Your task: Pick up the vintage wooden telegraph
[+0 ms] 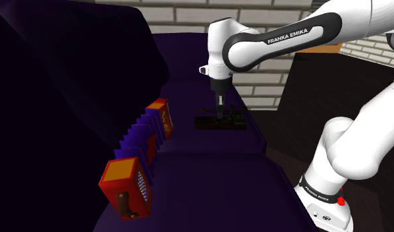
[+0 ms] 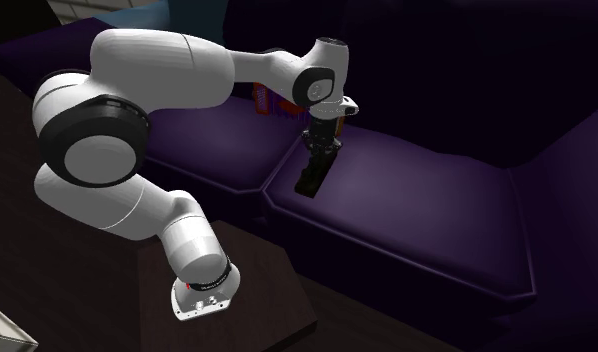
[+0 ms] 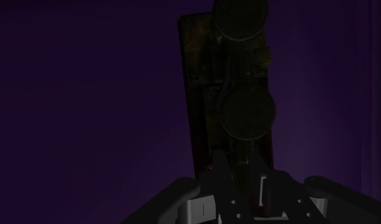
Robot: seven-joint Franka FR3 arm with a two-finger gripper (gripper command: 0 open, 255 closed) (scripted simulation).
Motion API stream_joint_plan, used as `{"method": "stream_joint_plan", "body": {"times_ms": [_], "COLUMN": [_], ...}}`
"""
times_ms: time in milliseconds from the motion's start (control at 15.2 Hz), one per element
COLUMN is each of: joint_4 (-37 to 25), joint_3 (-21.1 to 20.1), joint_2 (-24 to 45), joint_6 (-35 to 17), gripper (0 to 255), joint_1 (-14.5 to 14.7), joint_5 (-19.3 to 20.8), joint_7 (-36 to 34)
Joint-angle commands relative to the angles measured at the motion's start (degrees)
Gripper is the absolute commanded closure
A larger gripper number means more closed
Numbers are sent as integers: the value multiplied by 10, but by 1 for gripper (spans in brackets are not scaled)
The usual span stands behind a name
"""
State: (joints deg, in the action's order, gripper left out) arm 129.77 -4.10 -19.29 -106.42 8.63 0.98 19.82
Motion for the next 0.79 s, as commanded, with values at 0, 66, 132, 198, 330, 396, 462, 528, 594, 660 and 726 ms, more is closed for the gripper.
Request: {"method": "stream_joint_plan", "body": {"times_ms": [0, 66, 132, 198, 330, 396, 462, 528, 594, 660, 726], "joint_4": [0, 0, 1, -5, -19, -25, -32, -40, -47, -54, -61], "joint_3": [0, 0, 0, 0, 0, 0, 0, 0, 0, 0, 1], "joint_2": [0, 0, 0, -2, -4, -5, -6, -6, -7, -7, -8], "joint_6": [0, 0, 0, 8, 23, 31, 39, 47, 54, 62, 70], "gripper": [255, 255, 255, 255, 255, 255, 255, 255, 255, 255, 255], "joint_1": [0, 0, 0, 0, 0, 0, 0, 0, 0, 0, 0], "joint_5": [0, 0, 0, 0, 0, 0, -1, -1, -1, -1, -1], "joint_7": [0, 0, -1, 0, 0, 1, 1, 1, 1, 2, 2]}}
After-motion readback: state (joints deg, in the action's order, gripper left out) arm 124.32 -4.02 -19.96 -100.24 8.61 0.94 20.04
